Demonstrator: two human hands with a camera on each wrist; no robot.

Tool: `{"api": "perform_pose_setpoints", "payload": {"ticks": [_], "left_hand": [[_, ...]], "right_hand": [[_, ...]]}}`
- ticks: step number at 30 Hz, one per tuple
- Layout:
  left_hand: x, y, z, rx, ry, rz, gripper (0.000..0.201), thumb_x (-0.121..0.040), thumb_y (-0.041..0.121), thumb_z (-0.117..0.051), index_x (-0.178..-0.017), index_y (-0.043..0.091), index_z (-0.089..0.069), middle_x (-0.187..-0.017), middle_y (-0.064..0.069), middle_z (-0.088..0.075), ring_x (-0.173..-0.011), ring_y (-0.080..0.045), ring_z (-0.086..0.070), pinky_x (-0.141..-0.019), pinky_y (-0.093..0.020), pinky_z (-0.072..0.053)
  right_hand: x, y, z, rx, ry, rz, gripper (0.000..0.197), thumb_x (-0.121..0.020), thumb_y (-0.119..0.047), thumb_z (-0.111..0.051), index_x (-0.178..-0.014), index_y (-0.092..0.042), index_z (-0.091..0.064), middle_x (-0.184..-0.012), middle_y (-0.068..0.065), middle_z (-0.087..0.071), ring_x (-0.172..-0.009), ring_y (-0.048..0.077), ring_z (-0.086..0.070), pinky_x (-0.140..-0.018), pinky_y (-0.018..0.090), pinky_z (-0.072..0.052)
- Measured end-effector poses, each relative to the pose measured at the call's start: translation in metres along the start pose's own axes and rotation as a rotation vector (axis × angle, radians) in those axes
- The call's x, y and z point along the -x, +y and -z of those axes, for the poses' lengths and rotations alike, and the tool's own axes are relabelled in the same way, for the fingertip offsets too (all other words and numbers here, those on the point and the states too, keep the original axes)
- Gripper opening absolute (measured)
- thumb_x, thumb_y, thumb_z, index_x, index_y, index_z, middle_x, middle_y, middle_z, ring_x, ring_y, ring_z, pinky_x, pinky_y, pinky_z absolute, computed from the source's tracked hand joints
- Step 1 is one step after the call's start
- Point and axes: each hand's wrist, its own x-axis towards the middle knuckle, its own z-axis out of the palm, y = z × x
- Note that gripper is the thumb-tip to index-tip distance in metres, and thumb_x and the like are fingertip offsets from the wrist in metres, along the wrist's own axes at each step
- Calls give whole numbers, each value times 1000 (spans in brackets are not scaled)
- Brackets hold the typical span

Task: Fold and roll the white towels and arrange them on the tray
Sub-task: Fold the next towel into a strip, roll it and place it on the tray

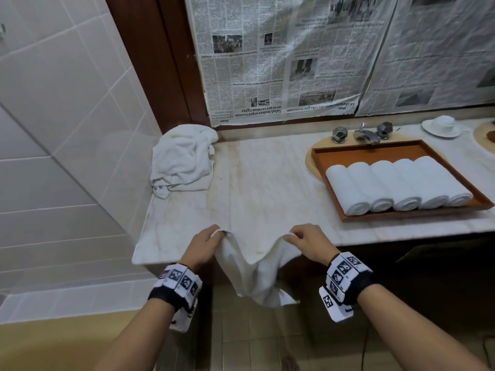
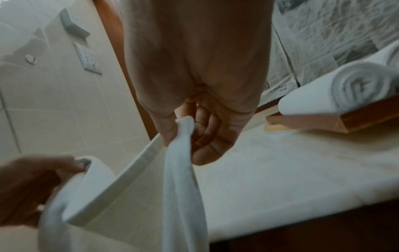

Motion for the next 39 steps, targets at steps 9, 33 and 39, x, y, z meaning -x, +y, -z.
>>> {"api": "perform_pose_setpoints", "payload": {"ticks": [9,33,39], "left_hand": [[-8,33,70,34,141,-20,20,-101,34,-54,-91,25,-69,-90,-7,-68,-86,-26,-66,-64,-44,-62],[-67,84,63,50,244,-14,6,-88,13,-75,-82,12,-76,-80,-11,-66,-67,-14,-65,-64,-45,-63],[-101,76,65,74,300,18,14,-88,16,-76,-76,23,-77,-69,-2,-66,-65,-23,-68,-70,-47,-63]], "right_hand": [[-17,-10,80,12,113,43,29,-92,-31,-67,-76,-6,-69,-69,6,-65,-71,24,-63,-68,46,-53],[-72,24,154,9,129,20,6,-89,-12,-69,-88,-14,-75,-82,1,-71,-77,19,-69,-75,36,-59],[-110,19,166,35,144,33,11,-91,-16,-68,-81,-20,-71,-74,-1,-72,-64,14,-70,-70,27,-55]]}}
